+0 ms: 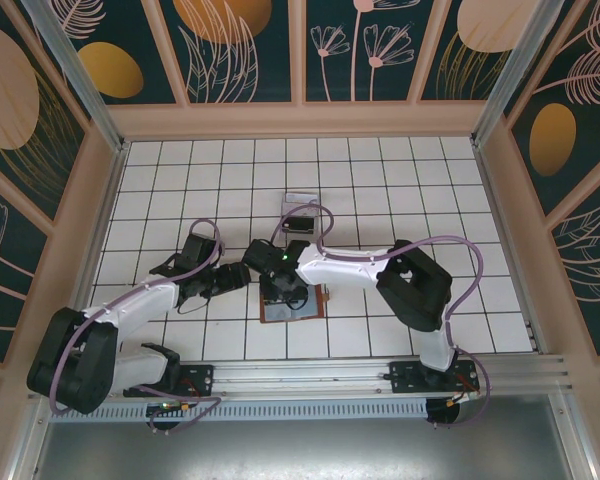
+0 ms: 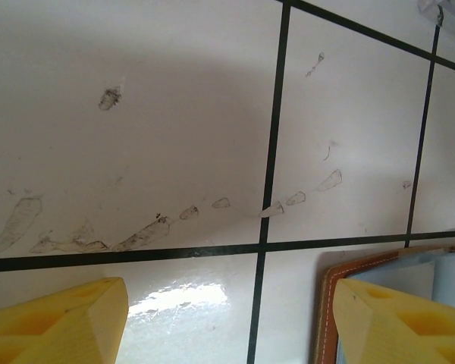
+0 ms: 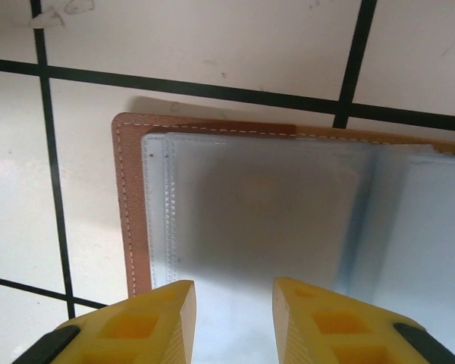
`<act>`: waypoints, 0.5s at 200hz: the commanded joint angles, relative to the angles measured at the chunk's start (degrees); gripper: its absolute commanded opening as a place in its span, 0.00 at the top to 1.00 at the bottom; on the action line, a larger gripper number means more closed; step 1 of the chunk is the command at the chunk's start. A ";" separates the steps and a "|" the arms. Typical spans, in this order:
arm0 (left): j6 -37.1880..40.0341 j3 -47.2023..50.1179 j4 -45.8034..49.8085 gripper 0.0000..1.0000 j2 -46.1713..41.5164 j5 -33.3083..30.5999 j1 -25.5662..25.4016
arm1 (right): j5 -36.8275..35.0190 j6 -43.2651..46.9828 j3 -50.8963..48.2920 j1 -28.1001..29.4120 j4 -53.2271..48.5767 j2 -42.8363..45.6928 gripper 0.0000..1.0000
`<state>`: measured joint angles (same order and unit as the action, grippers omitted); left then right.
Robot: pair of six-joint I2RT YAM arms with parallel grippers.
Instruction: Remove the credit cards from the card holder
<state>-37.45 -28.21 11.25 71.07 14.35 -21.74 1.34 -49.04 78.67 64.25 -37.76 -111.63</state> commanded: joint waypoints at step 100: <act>1.50 -1.29 -1.05 0.28 0.65 1.56 0.29 | 7.01 -2.89 -3.89 0.43 9.72 -0.18 0.68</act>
<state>-37.06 -28.21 10.57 71.33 15.03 -21.74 7.81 -50.37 75.94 64.51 -28.80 -111.63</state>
